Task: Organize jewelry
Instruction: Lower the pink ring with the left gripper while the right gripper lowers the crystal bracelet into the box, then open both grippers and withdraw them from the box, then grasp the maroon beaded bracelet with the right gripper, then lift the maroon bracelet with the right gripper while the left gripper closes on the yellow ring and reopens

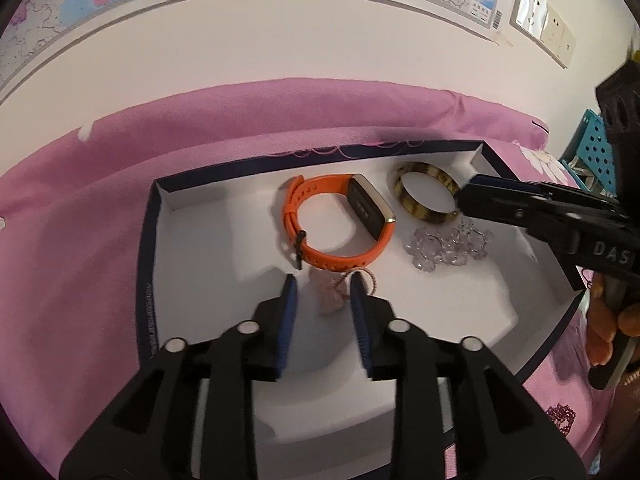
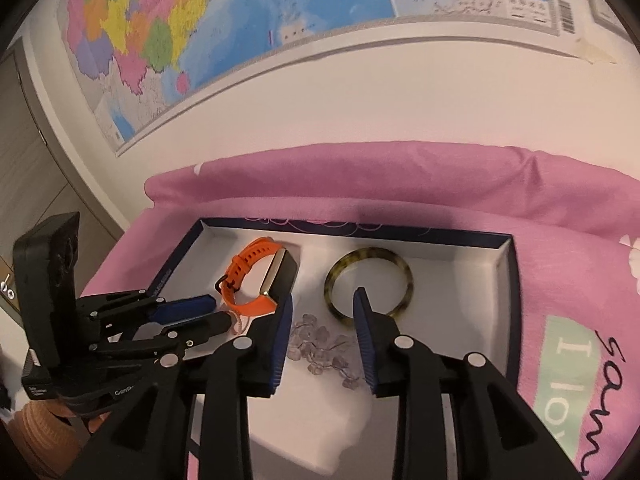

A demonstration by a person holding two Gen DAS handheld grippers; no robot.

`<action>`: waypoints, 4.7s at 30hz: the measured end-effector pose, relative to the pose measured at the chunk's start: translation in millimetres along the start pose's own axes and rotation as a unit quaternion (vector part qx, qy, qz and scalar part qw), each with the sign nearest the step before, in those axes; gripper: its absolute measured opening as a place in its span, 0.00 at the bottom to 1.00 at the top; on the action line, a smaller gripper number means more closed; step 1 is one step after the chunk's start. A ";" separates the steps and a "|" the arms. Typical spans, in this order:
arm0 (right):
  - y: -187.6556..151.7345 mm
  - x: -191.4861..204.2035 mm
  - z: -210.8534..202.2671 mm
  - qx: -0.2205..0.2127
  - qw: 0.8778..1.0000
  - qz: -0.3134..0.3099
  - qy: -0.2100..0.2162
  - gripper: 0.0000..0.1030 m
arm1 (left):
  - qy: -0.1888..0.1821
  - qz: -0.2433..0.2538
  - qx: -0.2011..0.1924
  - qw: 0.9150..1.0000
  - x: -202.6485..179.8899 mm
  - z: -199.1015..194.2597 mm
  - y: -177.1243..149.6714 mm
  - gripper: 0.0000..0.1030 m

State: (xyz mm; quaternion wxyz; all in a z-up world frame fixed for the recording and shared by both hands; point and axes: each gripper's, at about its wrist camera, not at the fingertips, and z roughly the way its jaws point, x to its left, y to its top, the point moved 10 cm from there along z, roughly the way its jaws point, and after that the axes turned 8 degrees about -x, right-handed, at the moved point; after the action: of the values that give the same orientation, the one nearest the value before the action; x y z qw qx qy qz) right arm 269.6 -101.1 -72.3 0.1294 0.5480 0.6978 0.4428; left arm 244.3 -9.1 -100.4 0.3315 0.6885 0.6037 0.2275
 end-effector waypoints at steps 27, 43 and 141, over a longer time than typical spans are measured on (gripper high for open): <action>-52.1 32.8 -87.7 -0.019 0.999 -0.035 0.026 0.37 | 0.027 -0.004 -0.097 0.995 -3.7 -112.5 -24.0 0.64; -137.3 26.9 -125.8 0.037 0.999 -0.035 0.008 0.36 | -0.001 0.007 -0.073 0.997 -19.6 -137.9 -89.9 0.64; -115.4 78.6 -137.5 -0.011 0.998 -0.044 0.044 0.02 | -0.026 0.018 -0.016 0.999 -41.4 -140.8 -146.7 0.18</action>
State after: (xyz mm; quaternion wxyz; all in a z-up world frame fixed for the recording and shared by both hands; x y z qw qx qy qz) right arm 74.3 -98.2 -57.0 0.1235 0.4953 0.7211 0.4684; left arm 37.1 -16.6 -108.7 0.3542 0.6997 0.5782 0.2249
